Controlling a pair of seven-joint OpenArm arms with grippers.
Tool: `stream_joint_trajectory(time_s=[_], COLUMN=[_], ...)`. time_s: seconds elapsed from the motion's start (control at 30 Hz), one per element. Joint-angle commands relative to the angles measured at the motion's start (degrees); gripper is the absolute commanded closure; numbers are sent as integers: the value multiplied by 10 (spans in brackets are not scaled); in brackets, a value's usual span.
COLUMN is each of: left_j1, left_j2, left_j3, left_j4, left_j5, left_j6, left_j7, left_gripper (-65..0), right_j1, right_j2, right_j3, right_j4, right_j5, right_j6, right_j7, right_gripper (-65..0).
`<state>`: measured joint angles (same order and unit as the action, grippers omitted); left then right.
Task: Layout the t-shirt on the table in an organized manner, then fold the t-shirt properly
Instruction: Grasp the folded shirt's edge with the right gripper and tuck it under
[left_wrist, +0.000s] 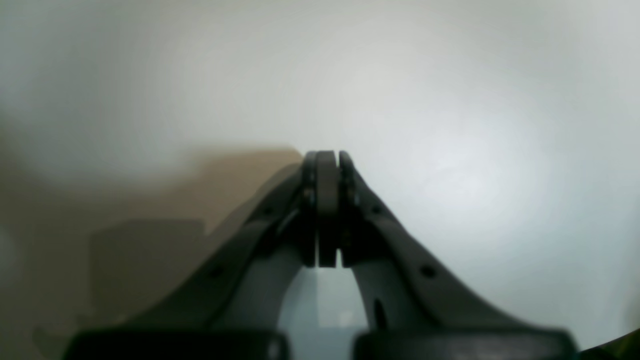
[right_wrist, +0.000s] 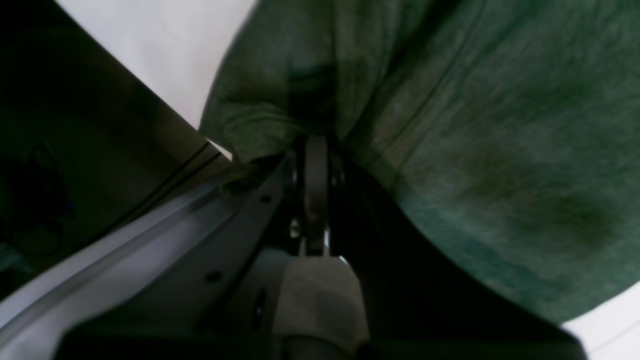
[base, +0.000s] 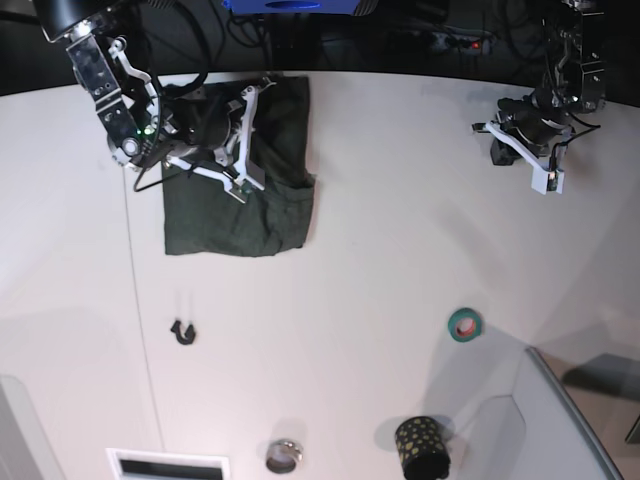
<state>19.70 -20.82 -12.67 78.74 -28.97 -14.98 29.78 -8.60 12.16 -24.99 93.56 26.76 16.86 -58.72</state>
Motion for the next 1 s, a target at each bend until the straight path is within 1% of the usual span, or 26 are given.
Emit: stream_joint_trajectory(time_s=[0.0,0.2,0.33,0.5,0.6,0.7,0.77,0.9,0.97], left_j1=[-1,-3,-3,-3,-4,-4,-4,-4,-2], left_j2=[-9,-9,-9,-9,-9,-9,-9,-9,-9], left_j3=[-3,-3,-3,-3,-3,-3,-3,-3,-3], left_j4=[7,7,7,6,6,6,6,6,6], left_j5=[-6,-6,-6,-6,-6,-6,-6,-6,-6], left_j6=[1,1,1,1,1,1,1,1,1], left_j7=[-10,-10,-10,-10,-10,-10,-10,-10,-10], left_gripper=[0,0,0,0,0,0,0,0,0], right_j1=[5,-18,-19,-10,-2,6,14,40,59], right_j2=[-2,5,13,14,9,-7,-11,-20,-38], right_j3=[2,8,20,16,15,14,11,-23,-43], right_j4=[15,86,49,-4,-16,-14,-16,-43,-67], right_j5=[11,11,10,10,10,10,10,11,11], right_j6=[1,-1,-1,-1,-1,-1,-1,-1,-1], right_j7=[4,-1,1,27,27,21,21,23,25], right_gripper=[-5,-5,-5,-3,-3,-3,-3,-3,-3])
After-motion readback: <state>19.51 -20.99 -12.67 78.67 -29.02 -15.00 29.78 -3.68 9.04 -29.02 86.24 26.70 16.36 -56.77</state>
